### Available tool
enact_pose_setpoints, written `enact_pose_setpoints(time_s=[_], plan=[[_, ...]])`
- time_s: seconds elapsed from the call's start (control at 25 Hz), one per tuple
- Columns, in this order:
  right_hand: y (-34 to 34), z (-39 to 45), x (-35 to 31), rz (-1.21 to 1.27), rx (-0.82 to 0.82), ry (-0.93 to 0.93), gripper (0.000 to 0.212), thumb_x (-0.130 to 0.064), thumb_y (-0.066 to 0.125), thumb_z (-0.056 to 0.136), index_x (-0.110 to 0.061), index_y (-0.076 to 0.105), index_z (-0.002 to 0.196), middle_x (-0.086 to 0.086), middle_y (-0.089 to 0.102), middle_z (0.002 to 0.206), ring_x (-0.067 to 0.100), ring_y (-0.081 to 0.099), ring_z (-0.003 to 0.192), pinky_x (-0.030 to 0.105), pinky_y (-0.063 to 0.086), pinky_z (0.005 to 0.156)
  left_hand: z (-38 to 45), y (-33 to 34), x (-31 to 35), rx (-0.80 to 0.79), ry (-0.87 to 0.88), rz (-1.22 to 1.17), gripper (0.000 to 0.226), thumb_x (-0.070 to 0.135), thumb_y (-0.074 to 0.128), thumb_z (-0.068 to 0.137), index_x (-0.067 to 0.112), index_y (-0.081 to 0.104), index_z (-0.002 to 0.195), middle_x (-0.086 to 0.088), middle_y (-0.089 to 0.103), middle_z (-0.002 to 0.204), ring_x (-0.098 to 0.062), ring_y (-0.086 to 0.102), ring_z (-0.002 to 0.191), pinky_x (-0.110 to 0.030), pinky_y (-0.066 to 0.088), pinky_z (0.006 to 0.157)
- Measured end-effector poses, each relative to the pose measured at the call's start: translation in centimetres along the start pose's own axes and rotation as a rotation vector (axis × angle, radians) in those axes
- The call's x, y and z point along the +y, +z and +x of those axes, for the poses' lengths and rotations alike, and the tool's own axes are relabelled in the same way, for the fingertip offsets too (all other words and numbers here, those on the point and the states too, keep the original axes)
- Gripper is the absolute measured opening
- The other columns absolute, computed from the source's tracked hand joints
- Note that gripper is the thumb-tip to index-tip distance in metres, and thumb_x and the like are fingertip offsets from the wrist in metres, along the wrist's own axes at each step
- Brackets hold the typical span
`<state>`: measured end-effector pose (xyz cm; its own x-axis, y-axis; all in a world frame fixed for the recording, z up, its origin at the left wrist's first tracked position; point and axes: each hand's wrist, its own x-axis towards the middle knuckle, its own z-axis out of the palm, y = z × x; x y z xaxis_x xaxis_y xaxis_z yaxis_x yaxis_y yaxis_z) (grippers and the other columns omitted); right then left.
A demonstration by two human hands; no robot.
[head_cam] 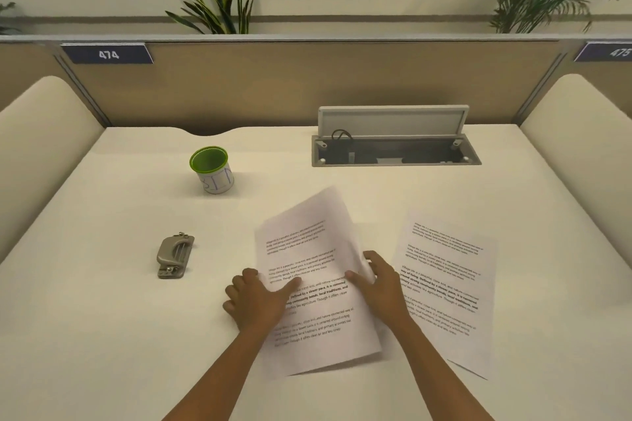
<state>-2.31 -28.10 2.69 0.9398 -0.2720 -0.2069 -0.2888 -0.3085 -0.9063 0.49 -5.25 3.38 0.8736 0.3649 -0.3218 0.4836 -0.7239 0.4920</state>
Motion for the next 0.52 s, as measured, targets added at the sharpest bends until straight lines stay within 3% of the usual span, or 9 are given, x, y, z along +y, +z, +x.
enact_pose_setpoints(time_s=[0.08,0.16,0.28,0.36,0.52], plan=[[-2.1,-0.6,0.5,0.094,0.087,0.041,0.043,-0.038,0.082,0.08,-0.028,0.062,0.116,-0.013,0.07,0.113,0.007,0.068,0.098,0.023,0.053,0.08,-0.3,0.4,1.8,-0.085,-0.036,-0.143,0.102,0.079,0.076,0.057,0.018,0.046,0.132,-0.005,0.055,0.13,-0.03,0.043,0.131,-0.046,0.03,0.108],[-4.5,-1.1,1.0,0.203,0.153,0.087,0.038,-0.037,0.085,0.077,-0.03,0.064,0.108,-0.007,0.077,0.104,0.01,0.076,0.087,0.028,0.061,0.07,-0.8,0.7,3.7,-0.241,-0.074,-0.366,0.097,0.071,0.081,0.059,0.02,0.043,0.132,-0.001,0.062,0.124,-0.027,0.055,0.124,-0.045,0.039,0.109],[-7.5,-2.1,1.5,0.285,0.262,0.153,0.034,-0.028,0.086,0.076,-0.027,0.067,0.104,-0.003,0.079,0.097,0.013,0.077,0.082,0.03,0.063,0.066,-1.8,1.6,6.1,-0.541,-0.014,-0.731,0.062,0.04,0.088,0.073,0.016,0.061,0.123,-0.003,0.076,0.115,-0.024,0.074,0.103,-0.047,0.056,0.098],[-9.2,-2.5,2.1,0.3,0.335,0.181,0.031,-0.025,0.085,0.078,-0.024,0.068,0.105,-0.004,0.079,0.098,0.015,0.077,0.084,0.035,0.063,0.071,-2.8,2.3,8.1,-0.645,0.08,-0.764,0.034,0.022,0.084,0.081,0.018,0.072,0.113,-0.005,0.079,0.11,-0.022,0.077,0.096,-0.047,0.059,0.094],[-11.9,-3.2,3.4,0.222,0.475,0.28,0.027,-0.029,0.078,0.084,-0.017,0.069,0.107,-0.001,0.077,0.103,0.022,0.074,0.093,0.04,0.059,0.082,-4.6,4.7,12.0,-0.685,0.161,-0.668,0.031,0.012,0.08,0.081,0.014,0.074,0.112,-0.006,0.079,0.109,-0.023,0.077,0.096,-0.045,0.059,0.093]])
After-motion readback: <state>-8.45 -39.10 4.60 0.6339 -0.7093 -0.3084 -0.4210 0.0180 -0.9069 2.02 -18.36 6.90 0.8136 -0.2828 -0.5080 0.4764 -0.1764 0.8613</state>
